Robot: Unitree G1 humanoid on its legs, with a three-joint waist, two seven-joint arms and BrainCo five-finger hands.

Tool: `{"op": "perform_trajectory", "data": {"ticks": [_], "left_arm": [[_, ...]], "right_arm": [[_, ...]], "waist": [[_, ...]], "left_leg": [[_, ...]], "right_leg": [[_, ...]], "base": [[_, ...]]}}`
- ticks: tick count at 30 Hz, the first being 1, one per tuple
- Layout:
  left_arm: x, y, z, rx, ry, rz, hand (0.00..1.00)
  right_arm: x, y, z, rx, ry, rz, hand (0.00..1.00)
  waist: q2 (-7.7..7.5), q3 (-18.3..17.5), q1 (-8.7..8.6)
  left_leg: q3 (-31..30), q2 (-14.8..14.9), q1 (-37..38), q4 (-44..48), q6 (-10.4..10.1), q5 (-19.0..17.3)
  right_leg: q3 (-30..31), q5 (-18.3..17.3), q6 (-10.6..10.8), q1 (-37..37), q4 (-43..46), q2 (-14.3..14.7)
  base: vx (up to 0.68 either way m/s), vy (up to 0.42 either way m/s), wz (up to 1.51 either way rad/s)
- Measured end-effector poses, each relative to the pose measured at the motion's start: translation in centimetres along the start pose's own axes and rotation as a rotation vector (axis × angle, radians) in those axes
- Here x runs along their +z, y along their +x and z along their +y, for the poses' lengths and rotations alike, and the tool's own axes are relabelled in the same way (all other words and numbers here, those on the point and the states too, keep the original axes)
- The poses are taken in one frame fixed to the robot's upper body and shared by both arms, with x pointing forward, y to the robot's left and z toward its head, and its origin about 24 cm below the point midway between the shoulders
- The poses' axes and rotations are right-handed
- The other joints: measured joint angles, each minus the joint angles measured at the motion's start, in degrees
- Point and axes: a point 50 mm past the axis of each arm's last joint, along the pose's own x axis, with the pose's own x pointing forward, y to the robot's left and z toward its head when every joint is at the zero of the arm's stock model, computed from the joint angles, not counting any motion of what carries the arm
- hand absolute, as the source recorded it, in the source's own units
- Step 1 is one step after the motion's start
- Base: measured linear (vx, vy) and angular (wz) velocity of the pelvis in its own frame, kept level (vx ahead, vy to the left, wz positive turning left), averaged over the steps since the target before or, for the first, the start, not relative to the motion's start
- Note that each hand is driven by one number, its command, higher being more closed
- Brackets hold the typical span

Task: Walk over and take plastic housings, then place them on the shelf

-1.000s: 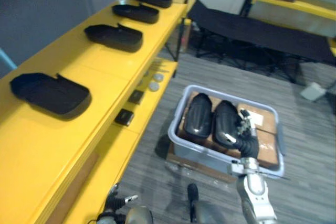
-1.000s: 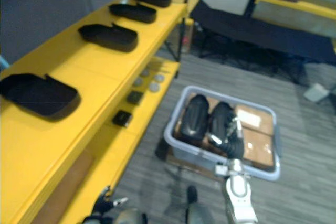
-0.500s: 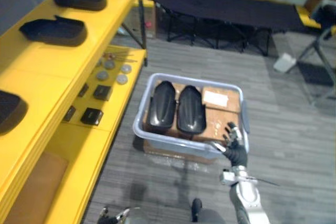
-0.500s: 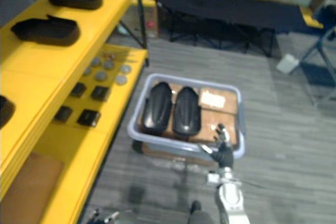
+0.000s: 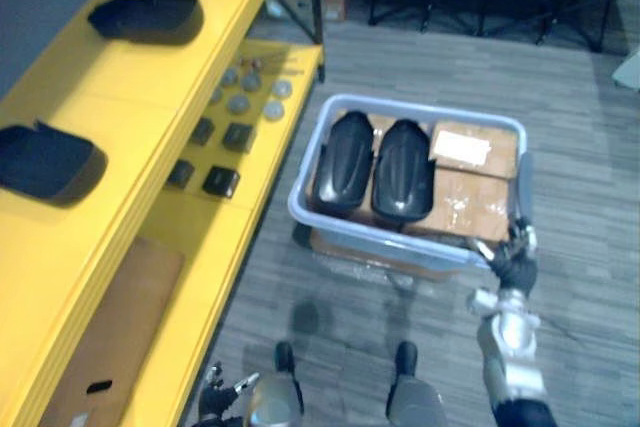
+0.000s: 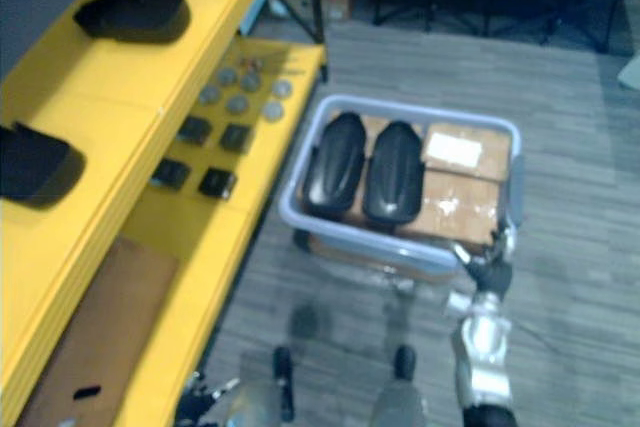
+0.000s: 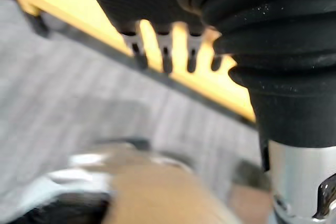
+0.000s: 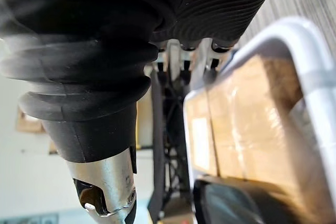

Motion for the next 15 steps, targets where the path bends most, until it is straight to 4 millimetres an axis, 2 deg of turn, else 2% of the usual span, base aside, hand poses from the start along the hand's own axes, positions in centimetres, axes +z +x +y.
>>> {"op": "perform_trajectory", "data": {"ticks": [1,3,6,8,9,10,13,15], "left_arm": [[0.1,0.0,-0.1,-0.002,-0.011,-0.001,0.0],[0.2,0.1,-0.7,-0.013,-0.045,0.0,0.0],[0.1,-0.1,-1.3,-0.046,-0.032,-0.003,0.0],[0.0,-0.2,-1.9,-0.072,-0.055,-0.003,0.0],[0.0,-0.3,-2.0,-0.076,-0.06,-0.003,0.0],[-0.2,-0.4,-2.5,-0.093,-0.062,0.005,0.0],[-0.5,-0.6,-2.9,-0.113,-0.068,0.009,0.0],[-0.7,-0.7,-3.0,-0.118,-0.078,0.012,0.0]], "right_arm": [[0.6,1.0,-0.1,-0.019,0.001,-0.017,0.0],[3.3,4.4,-0.3,-0.082,0.005,-0.074,0.0],[5.9,7.3,-1.0,-0.165,-0.023,-0.115,0.0],[8.5,9.1,-1.6,-0.257,-0.028,-0.158,0.0],[9.1,9.5,-1.7,-0.276,-0.025,-0.169,0.0],[10.8,10.4,-2.2,-0.322,-0.033,-0.184,0.0],[11.9,11.3,-2.6,-0.33,-0.09,-0.176,0.0],[12.0,11.7,-3.0,-0.343,-0.128,-0.146,0.0]], "waist": [[0.24,0.44,0.15],[1.7,1.77,0.71],[3.25,2.61,1.68],[4.48,3.25,3.22],[4.81,3.6,3.39],[6.03,4.4,3.7],[6.84,4.66,3.73],[7.33,4.96,4.15]], "left_leg": [[-0.35,-0.16,-0.61,0.3,0.34,0.23],[-2.14,-0.85,-2.65,0.32,1.26,1.13],[-3.15,-1.45,-4.25,0.69,1.5,1.37],[-4.26,-1.76,-5.62,1.58,1.58,1.29],[-4.44,-1.86,-5.7,1.75,1.67,1.23],[-4.89,-2.36,-5.78,2.14,1.97,1.05],[-5.58,-3.35,-7.2,3.38,2.43,0.71],[-5.67,-3.63,-8.21,4.72,2.77,0.38]], "right_leg": [[-0.3,0.32,0.42,-0.29,0.04,-0.12],[-1.6,1.04,0.6,-0.98,-0.01,-0.5],[-2.75,1.18,0.78,-1.58,0.21,-1.02],[-2.94,1.18,0.79,-2.74,1.08,-1.36],[-3.06,1.18,0.8,-2.74,1.25,-1.48],[-3.39,1.09,0.9,-2.85,2.29,-2.04],[-4.07,0.13,1.4,-3.95,3.92,-3.26],[-4.08,-0.05,1.4,-4.73,4.99,-3.71]], "base": [[-0.03,0.038,0.38],[0.0,0.026,0.34],[0.01,0.019,0.23],[0.0,0.026,0.12],[-0.02,0.032,0.12],[-0.03,0.031,0.14],[-0.04,0.037,0.14],[-0.05,0.034,0.07]]}}
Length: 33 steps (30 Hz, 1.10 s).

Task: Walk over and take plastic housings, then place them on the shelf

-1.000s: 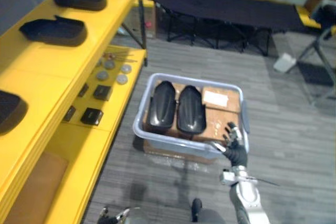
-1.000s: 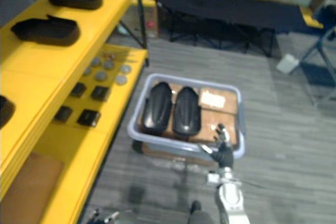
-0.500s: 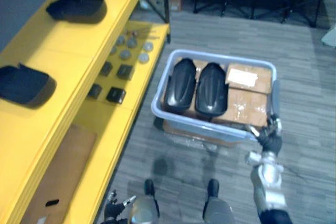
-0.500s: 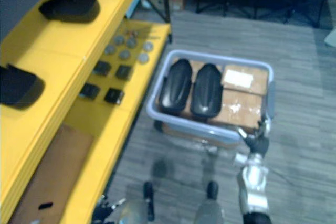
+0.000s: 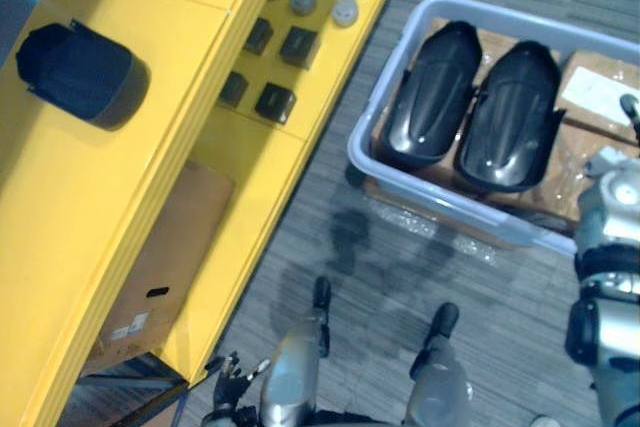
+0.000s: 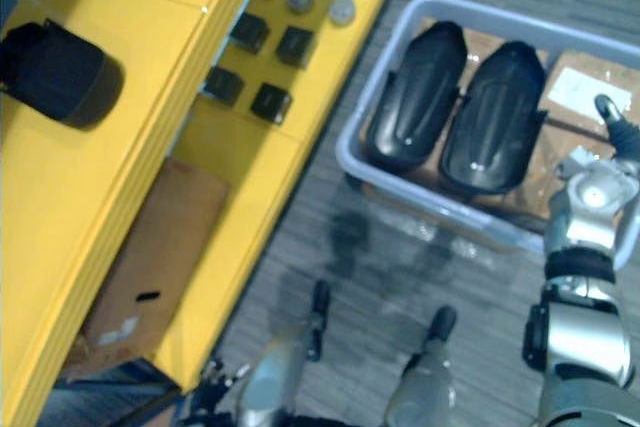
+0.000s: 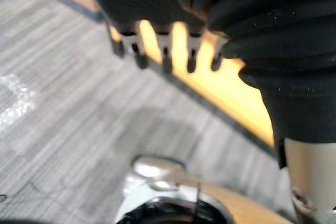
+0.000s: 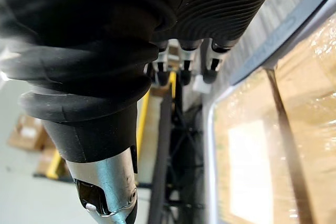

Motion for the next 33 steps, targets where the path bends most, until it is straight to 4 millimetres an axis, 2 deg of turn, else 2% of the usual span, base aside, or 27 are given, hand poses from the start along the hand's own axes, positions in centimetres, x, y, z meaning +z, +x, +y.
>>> {"op": "perform_trajectory", "data": {"ticks": [5,10,15,22,23,26,27,31,33], "left_arm": [[-0.5,-0.2,-0.7,-0.018,-0.034,0.018,0.0],[-0.6,-0.2,-0.9,-0.028,-0.044,0.027,0.0],[-0.8,-0.3,-1.2,-0.046,-0.032,0.035,0.0],[-1.1,-0.6,-1.7,-0.08,-0.014,0.05,0.0],[-1.2,-0.6,-1.9,-0.089,-0.015,0.052,0.0],[-1.4,-0.7,-2.3,-0.102,-0.01,0.059,0.0],[-1.4,-0.8,-2.5,-0.11,-0.004,0.061,0.0],[-1.6,-0.9,-2.8,-0.124,0.001,0.065,0.0],[-1.6,-0.9,-2.9,-0.125,-0.011,0.07,0.0]], "right_arm": [[0.3,1.0,-0.1,0.034,-0.088,0.067,0.0],[-0.3,1.4,-0.4,0.056,-0.17,0.16,0.0],[0.8,1.8,0.3,0.088,-0.213,0.155,0.0],[2.0,2.7,-0.3,0.068,-0.321,0.173,0.0],[1.8,2.9,-0.8,0.059,-0.345,0.203,0.0],[1.0,2.9,-1.5,0.051,-0.397,0.269,0.0],[1.2,3.0,-1.7,0.043,-0.418,0.269,1.0],[2.1,3.7,-3.0,0.025,-0.473,0.303,1.0],[2.6,4.1,-4.5,-0.008,-0.494,0.343,1.0]], "waist": [[1.43,0.91,0.78],[1.76,1.08,2.02],[2.17,0.93,2.32],[3.02,0.35,4.14],[3.52,0.01,4.87],[4.34,-0.57,5.61],[4.71,-0.84,5.9],[5.35,-1.3,7.28],[5.42,-1.35,7.89]], "left_leg": [[-0.74,-0.66,-2.54,3.44,0.3,-0.84],[-1.4,-0.96,-3.25,3.6,0.04,-0.91],[-1.69,-1.1,-5.31,4.77,0.36,-0.74],[-3.68,-1.72,-7.75,7.22,0.29,-1.69],[-3.97,-1.88,-8.24,7.48,0.26,-1.73],[-4.58,-2.12,-8.86,7.49,0.01,-1.9],[-4.7,-2.18,-9.34,7.49,0.0,-1.91],[-4.67,-2.25,-9.62,7.49,0.14,-1.82],[-4.73,-2.26,-9.77,7.56,0.19,-1.9]], "right_leg": [[-0.27,-0.94,0.1,-1.88,2.74,-1.08],[-0.4,-1.37,-0.19,-3.04,3.63,-1.4],[-0.5,-1.37,-0.09,-4.77,4.54,-1.64],[-0.69,-1.76,-0.09,-6.63,6.18,-2.1],[-1.02,-1.81,-0.16,-6.79,6.19,-2.23],[-1.77,-1.98,-0.44,-6.83,6.08,-2.41],[-1.92,-1.98,-0.44,-7.17,6.04,-2.43],[-1.99,-1.99,-0.46,-7.55,6.07,-2.55],[-2.18,-2.0,-0.47,-7.56,6.04,-2.55]], "base": [[-0.07,0.027,0.06],[-0.04,0.005,0.02],[0.01,0.001,0.02],[-0.01,0.007,0.03],[-0.04,0.013,0.08],[-0.03,0.009,0.12],[-0.02,0.003,0.05],[0.0,0.0,0.0],[0.01,-0.003,0.02]]}}
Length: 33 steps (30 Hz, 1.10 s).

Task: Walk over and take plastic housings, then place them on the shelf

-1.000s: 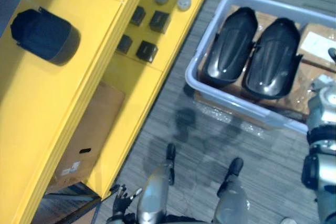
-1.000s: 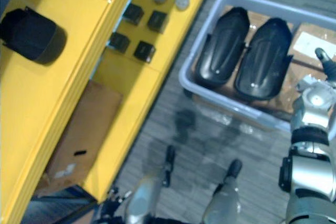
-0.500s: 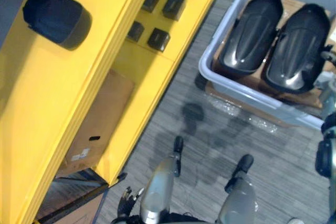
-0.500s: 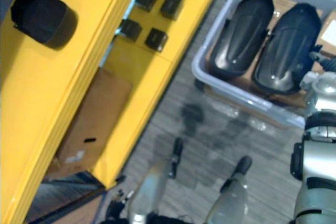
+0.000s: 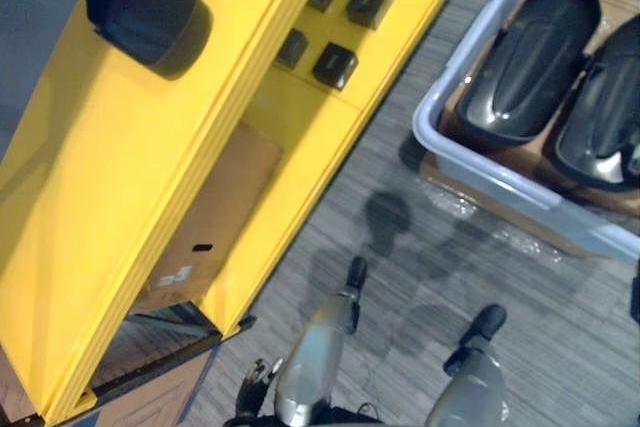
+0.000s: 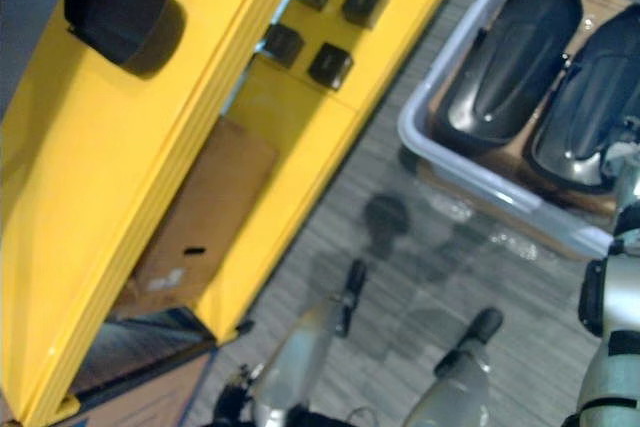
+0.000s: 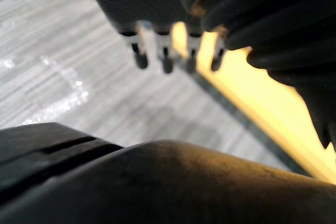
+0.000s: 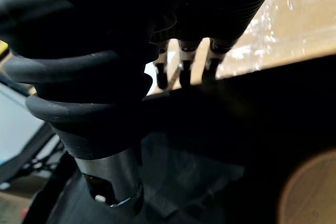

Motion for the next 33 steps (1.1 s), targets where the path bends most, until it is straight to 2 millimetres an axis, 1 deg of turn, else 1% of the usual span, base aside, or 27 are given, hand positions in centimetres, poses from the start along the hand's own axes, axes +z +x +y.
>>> {"op": "perform_trajectory", "data": {"ticks": [1,2,4,8,10,11,13,14,17,19,22,23,24,27,28,29,30,31,32,33], "left_arm": [[-0.1,0.0,0.0,-0.002,0.0,0.003,0.0],[-0.2,0.0,-0.2,-0.008,0.001,0.009,0.0],[-0.3,-0.1,-0.3,-0.015,0.008,0.014,0.0],[-0.4,-0.1,-0.5,-0.021,0.011,0.012,0.0],[-0.4,-0.1,-0.5,-0.021,0.011,0.013,0.0],[-0.4,-0.1,-0.5,-0.024,0.013,0.014,0.0],[-0.3,-0.1,-0.7,-0.03,0.014,0.011,0.0],[-0.2,-0.1,-0.8,-0.034,0.014,0.008,0.0],[0.0,-0.1,-0.7,-0.037,0.014,0.005,0.0],[0.4,0.0,-0.8,-0.042,0.007,-0.007,0.0],[0.8,0.0,-0.7,-0.046,0.007,-0.028,0.0],[1.1,0.0,-0.8,-0.049,0.004,-0.04,0.0],[1.2,0.0,-0.8,-0.049,-0.001,-0.05,0.0],[2.1,0.1,-0.4,-0.033,-0.025,-0.091,0.0],[2.5,0.1,-0.1,-0.017,-0.041,-0.113,0.0],[3.1,0.1,0.4,0.004,-0.056,-0.138,0.0],[3.4,0.2,0.7,0.013,-0.063,-0.151,0.0],[4.1,0.2,1.3,0.037,-0.079,-0.18,0.0],[4.7,0.2,1.9,0.064,-0.097,-0.213,0.0],[5.1,0.2,2.1,0.078,-0.096,-0.229,0.0]], "right_arm": [[-0.2,0.1,-0.4,-0.005,-0.005,0.016,1.0],[-0.2,0.3,-1.2,-0.019,-0.009,0.032,1.0],[-0.5,0.4,-1.8,-0.039,-0.035,0.061,1.0],[-2.0,0.5,-2.3,-0.074,-0.141,0.151,1.0],[-2.6,0.5,-2.4,-0.049,-0.148,0.19,1.0],[-3.1,0.6,-2.4,-0.042,-0.151,0.213,1.0],[-3.5,0.6,-2.6,-0.046,-0.153,0.232,1.0],[-3.8,0.6,-2.7,-0.043,-0.129,0.244,1.0],[-4.5,0.8,-2.9,-0.055,-0.093,0.246,1.0],[-4.5,0.9,-3.0,-0.078,-0.067,0.215,1.0],[-4.1,1.0,-2.8,-0.135,-0.053,0.123,1.0],[-3.9,0.9,-2.6,-0.162,-0.071,0.074,1.0],[-3.6,0.8,-2.3,-0.182,-0.091,0.027,1.0],[-3.4,0.7,-2.0,-0.243,-0.114,-0.042,1.0],[-3.4,0.5,-1.7,-0.264,-0.133,-0.079,1.0],[-3.5,0.4,-1.4,-0.281,-0.138,-0.117,1.0],[-3.4,0.3,-1.1,-0.285,-0.135,-0.134,1.0],[-3.1,-0.1,-0.3,-0.292,-0.132,-0.181,1.0],[-2.7,-0.4,0.2,-0.3,-0.131,-0.236,1.0],[-2.3,-0.6,0.5,-0.303,-0.126,-0.264,1.0]], "waist": [[0.16,-0.12,0.08],[0.76,-0.56,0.11],[1.01,-0.74,0.38],[1.11,-0.82,0.92],[1.24,-0.91,0.9],[1.56,-1.15,0.9],[1.78,-1.32,0.98],[1.91,-1.41,1.02],[1.9,-1.41,0.99],[1.87,-1.39,1.2],[1.58,-1.17,1.15],[1.05,-0.78,1.15],[1.02,-0.75,1.05],[0.04,-0.04,0.51],[-0.73,0.51,0.1],[-1.83,1.29,-0.32],[-2.45,1.73,-0.75],[-3.47,2.43,-1.68],[-4.96,3.43,-2.31],[-5.64,3.88,-2.71]], "left_leg": [[-0.14,-0.01,-0.22,0.22,0.05,-0.06],[-0.83,-0.09,-1.06,1.03,0.11,-0.25],[-1.16,-0.12,-1.45,1.32,0.08,-0.39],[-1.31,-0.11,-1.44,1.49,0.07,-0.54],[-1.56,-0.13,-1.38,1.5,0.07,-0.55],[-2.04,-0.18,-1.35,1.54,0.07,-0.55],[-2.28,-0.16,-1.34,1.58,0.07,-0.55],[-2.6,-0.15,-1.34,1.66,0.07,-0.54],[-3.18,-0.16,-1.18,1.82,0.04,-0.57],[-3.26,-0.17,-1.18,1.92,0.04,-0.57],[-3.17,0.1,-0.9,2.24,-0.03,-0.81],[-3.15,0.4,-0.81,2.96,-0.1,-1.34],[-3.12,0.85,-0.72,3.92,-0.12,-2.03],[-2.96,1.19,0.24,3.96,-0.23,-2.44],[-2.86,1.48,0.81,3.99,-0.3,-2.75],[-2.8,1.92,1.6,3.97,-0.43,-2.99],[-2.79,2.12,1.93,3.93,-0.48,-3.07],[-2.74,2.58,2.9,3.63,-0.57,-3.14],[-2.59,3.07,3.9,3.37,-0.74,-3.31],[-2.55,3.26,4.52,2.97,-0.75,-3.31]], "right_leg": [[-0.26,-0.01,-0.02,0.0,0.0,0.01],[-1.25,-0.01,-0.02,0.04,0.04,0.02],[-1.58,-0.02,0.13,0.03,0.08,0.06],[-1.79,-0.43,-0.05,0.17,0.29,0.02],[-2.25,-0.56,0.07,0.55,0.28,-0.01],[-2.84,-0.74,0.13,0.96,0.28,-0.02],[-3.04,-1.01,0.26,1.05,0.55,-0.08],[-3.35,-1.35,0.37,1.09,1.1,-0.24],[-4.46,-1.48,0.28,2.12,1.0,-0.19],[-4.52,-1.47,0.28,2.26,0.9,-0.17],[-4.57,-1.47,0.2,2.82,0.55,0.26],[-4.56,-1.51,0.13,3.28,0.34,0.62],[-4.53,-1.49,0.1,3.92,-0.14,1.16],[-4.53,-1.46,0.13,5.06,-0.88,1.59],[-4.43,-1.29,0.39,5.75,-1.17,1.89],[-4.32,-1.26,0.41,6.38,-1.4,2.31],[-4.33,-1.26,0.4,6.9,-1.53,2.51],[-4.33,-1.26,0.39,7.87,-1.96,2.99],[-4.32,-1.31,0.33,8.75,-2.24,3.46],[-4.32,-1.32,0.3,9.14,-2.31,3.6]], "base": [[0.02,-0.005,0.13],[0.01,-0.003,0.16],[0.0,-0.002,0.11],[0.0,-0.001,0.01],[-0.02,-0.01,0.09],[-0.02,-0.013,0.14],[-0.02,-0.019,0.11],[-0.03,-0.024,0.12],[-0.01,-0.015,0.13],[-0.01,-0.005,0.04],[-0.01,-0.005,-0.02],[-0.02,-0.015,-0.1],[-0.02,-0.014,-0.12],[0.01,-0.017,-0.07],[0.03,-0.027,-0.11],[0.05,-0.036,-0.12],[0.06,-0.042,-0.1],[0.05,-0.053,-0.1],[0.04,-0.055,-0.1],[0.03,-0.055,-0.13]]}}
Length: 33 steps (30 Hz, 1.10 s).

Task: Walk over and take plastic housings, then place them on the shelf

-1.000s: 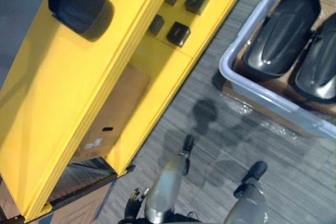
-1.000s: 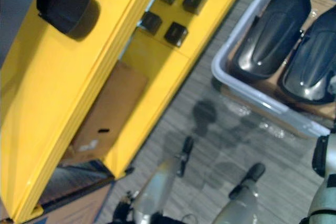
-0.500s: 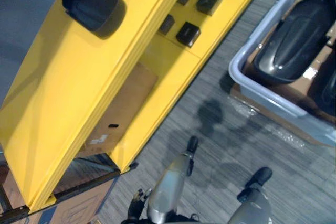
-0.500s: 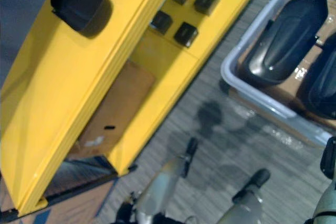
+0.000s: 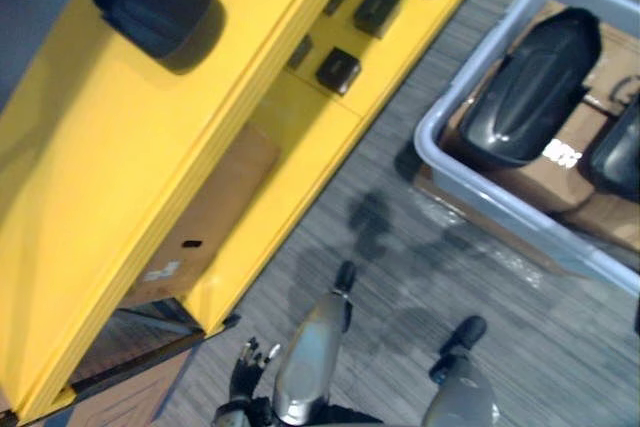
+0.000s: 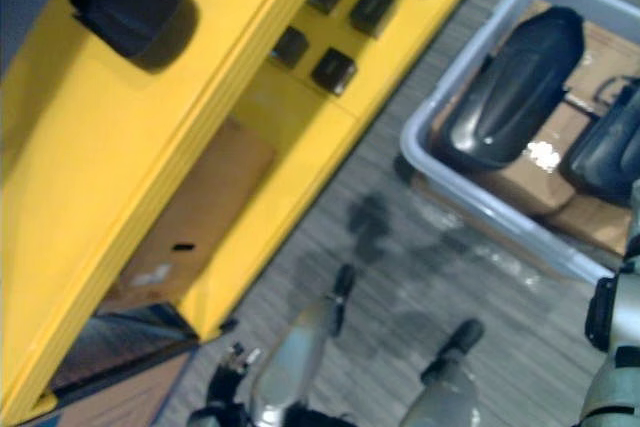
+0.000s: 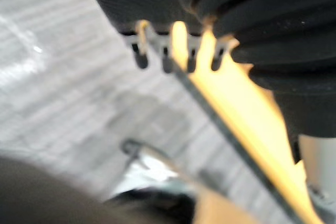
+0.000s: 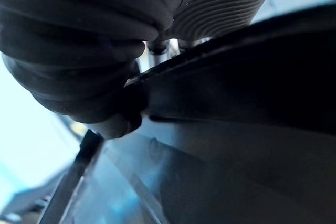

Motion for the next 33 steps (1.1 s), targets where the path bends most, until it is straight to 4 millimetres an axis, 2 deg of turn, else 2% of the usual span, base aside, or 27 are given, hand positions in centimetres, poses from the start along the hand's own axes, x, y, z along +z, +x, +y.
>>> {"op": "perform_trajectory", "data": {"ticks": [2,4,6,7,8,9,10,11,12,13,14,17,18,20,24,27,31,33], "left_arm": [[1.2,0.2,0.4,0.036,0.038,-0.057,0.0],[2.2,0.3,0.6,0.072,0.095,-0.113,0.0],[3.6,0.1,1.5,0.159,0.231,-0.2,0.0],[3.9,0.1,1.9,0.185,0.273,-0.216,0.0],[4.5,0.1,2.7,0.228,0.377,-0.248,0.0],[4.9,0.1,3.0,0.242,0.438,-0.269,0.0],[5.1,0.1,3.1,0.247,0.478,-0.283,0.0],[5.4,0.2,3.2,0.242,0.556,-0.308,0.0],[5.6,0.3,3.0,0.225,0.586,-0.321,0.0],[5.7,0.3,2.6,0.204,0.607,-0.331,0.0],[6.3,0.5,1.6,0.133,0.642,-0.365,0.0],[7.1,0.3,-0.7,0.011,0.713,-0.437,0.0],[7.5,0.4,-1.9,-0.035,0.751,-0.471,0.0],[7.8,0.5,-3.5,-0.099,0.796,-0.513,0.0],[9.0,0.8,-5.8,-0.181,0.808,-0.575,0.0],[10.1,1.1,-7.3,-0.263,0.692,-0.563,0.0],[10.5,1.2,-8.6,-0.377,0.413,-0.453,0.0],[11.5,0.9,-9.5,-0.42,0.268,-0.455,0.0]], "right_arm": [[1.0,-0.6,0.1,-0.039,0.035,-0.099,1.0],[1.6,-1.6,0.6,-0.046,0.073,-0.171,1.0],[1.2,-4.5,2.5,0.005,0.135,-0.227,1.0],[0.9,-5.5,3.3,0.031,0.148,-0.228,1.0],[-0.6,-7.6,4.5,0.076,0.146,-0.228,1.0],[-1.5,-8.8,5.0,0.097,0.139,-0.222,1.0],[-2.0,-9.6,5.4,0.11,0.14,-0.219,1.0],[-2.7,-11.2,5.9,0.137,0.145,-0.223,1.0],[-3.3,-11.9,5.9,0.145,0.134,-0.234,1.0],[-3.7,-12.2,5.8,0.153,0.122,-0.243,1.0],[-3.7,-12.9,5.6,0.164,0.132,-0.281,1.0],[-2.0,-14.0,5.5,0.178,0.207,-0.37,1.0],[-1.1,-14.4,5.2,0.179,0.247,-0.41,1.0],[-0.6,-15.2,5.0,0.191,0.277,-0.465,1.0],[1.0,-17.8,5.3,0.251,0.356,-0.554,1.0],[2.3,-19.4,5.3,0.282,0.419,-0.618,1.0],[4.1,-21.3,4.8,0.33,0.506,-0.72,1.0],[4.9,-23.0,4.9,0.389,0.534,-0.778,1.0]], "waist": [[-2.12,0.66,-0.29],[-3.34,0.74,-0.75],[-5.91,-0.3,-1.73],[-6.88,-1.12,-1.93],[-8.99,-3.37,-2.32],[-10.19,-4.74,-2.65],[-10.9,-5.39,-3.01],[-12.23,-7.57,-3.51],[-12.84,-9.47,-3.56],[-13.05,-10.68,-3.57],[-13.27,-12.78,-4.35],[-13.27,-16.29,-6.21],[-13.1,-16.64,-6.44],[-13.18,-18.23,-6.73],[-13.16,-20.53,-8.32],[-13.22,-21.16,-8.32],[-13.49,-23.31,-8.65],[-13.74,-23.8,-8.84]], "left_leg": [[1.17,0.58,2.32,-1.65,-0.09,0.08],[1.5,0.78,4.91,-3.23,-0.27,0.22],[2.32,1.41,8.46,-5.7,-0.76,0.6],[2.8,1.61,9.14,-6.56,-0.9,0.78],[3.19,1.73,10.32,-8.52,-1.2,1.21],[3.45,1.86,11.21,-9.71,-1.33,1.58],[3.7,1.93,12.01,-10.62,-1.44,1.76],[4.69,2.04,13.93,-12.62,-1.57,2.09],[5.51,2.07,14.68,-13.59,-1.56,2.23],[5.89,2.11,14.98,-14.07,-1.57,2.25],[6.14,2.1,16.12,-15.21,-1.64,2.43],[7.43,2.67,17.15,-16.43,-1.79,2.58],[7.92,2.88,18.49,-16.93,-1.81,2.59],[8.93,3.23,19.18,-17.28,-1.87,2.61],[9.2,3.59,19.28,-17.28,-2.09,2.75],[9.83,3.62,20.12,-17.32,-2.18,2.83],[10.18,3.55,20.42,-18.35,-2.18,3.75],[10.29,3.56,21.96,-19.59,-2.29,4.43]], "right_leg": [[0.18,-0.03,-0.05,1.05,-0.44,0.18],[0.25,-0.04,-0.06,3.02,-1.09,0.35],[0.14,-0.16,-0.25,5.35,-1.86,0.85],[0.17,-0.22,-0.35,5.56,-2.2,1.01],[0.29,-0.24,-0.37,6.04,-3.18,1.46],[0.28,-0.24,-0.37,6.56,-3.87,1.69],[0.29,-0.24,-0.37,7.08,-4.29,1.76],[0.9,-0.23,-0.37,7.86,-5.24,1.86],[1.47,-0.21,-0.34,7.91,-5.74,1.91],[1.65,-0.13,-0.26,7.93,-6.1,1.96],[1.73,0.14,-0.15,8.94,-7.07,2.12],[2.55,1.06,-0.46,9.14,-8.49,2.76],[3.09,1.5,-0.43,10.17,-9.43,3.1],[3.36,1.87,-0.56,10.73,-10.4,3.48],[3.61,2.12,-0.83,10.76,-10.84,3.91],[4.52,2.39,-0.97,11.06,-10.89,3.94],[4.64,3.2,-1.17,11.1,-11.74,4.02],[4.61,3.31,-1.24,12.05,-11.8,4.11]], "base": [[0.05,-0.046,-0.17],[0.07,-0.046,-0.13],[0.06,-0.055,-0.13],[0.08,-0.058,-0.16],[0.09,-0.056,-0.13],[0.1,-0.059,-0.1],[0.1,-0.049,-0.15],[0.09,-0.04,-0.24],[0.08,-0.028,-0.28],[0.09,-0.015,-0.18],[0.08,-0.018,-0.1],[0.05,-0.021,-0.19],[0.05,-0.026,-0.28],[0.01,-0.017,-0.18],[-0.02,-0.01,-0.07],[-0.06,0.011,-0.12],[-0.05,0.004,-0.04],[-0.04,-0.004,-0.02]]}}
